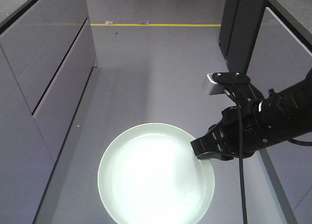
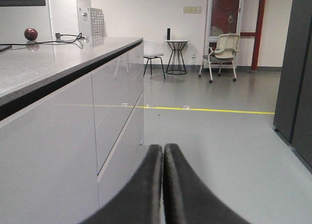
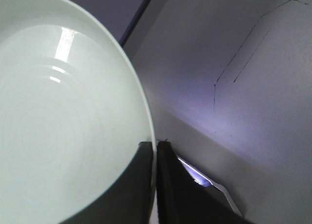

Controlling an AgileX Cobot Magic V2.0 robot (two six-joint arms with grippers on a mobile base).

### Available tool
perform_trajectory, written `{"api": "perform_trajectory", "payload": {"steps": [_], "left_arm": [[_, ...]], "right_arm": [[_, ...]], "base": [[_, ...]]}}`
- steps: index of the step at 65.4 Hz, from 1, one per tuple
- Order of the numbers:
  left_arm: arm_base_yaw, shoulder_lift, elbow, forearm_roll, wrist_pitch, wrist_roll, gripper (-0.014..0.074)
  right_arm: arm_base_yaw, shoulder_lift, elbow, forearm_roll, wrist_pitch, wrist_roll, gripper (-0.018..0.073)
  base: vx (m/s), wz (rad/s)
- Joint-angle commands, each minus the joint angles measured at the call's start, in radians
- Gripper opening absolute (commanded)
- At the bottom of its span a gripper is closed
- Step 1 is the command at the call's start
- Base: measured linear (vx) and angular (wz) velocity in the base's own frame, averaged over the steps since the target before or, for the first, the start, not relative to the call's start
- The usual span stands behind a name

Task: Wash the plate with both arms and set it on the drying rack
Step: 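Drive the base along the aisle carrying the plate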

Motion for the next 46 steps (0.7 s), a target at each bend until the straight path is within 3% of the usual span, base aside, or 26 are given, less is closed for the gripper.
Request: {"api": "perform_trajectory", "payload": {"steps": [1, 46], "left_arm": [[-0.001, -0.014, -0.026, -0.007, -0.074, -0.003, -0.0006], [-0.001, -0.014, -0.026, -0.007, -0.074, -0.003, -0.0006]], "right_arm": [[0.000, -0.031, -0.027, 0.031, -0.029, -0.009, -0.0001], [0.000, -0.031, -0.027, 0.032, -0.029, -0.009, -0.0001]], "base": [[0.19, -0.01], [0.20, 0.03]]}}
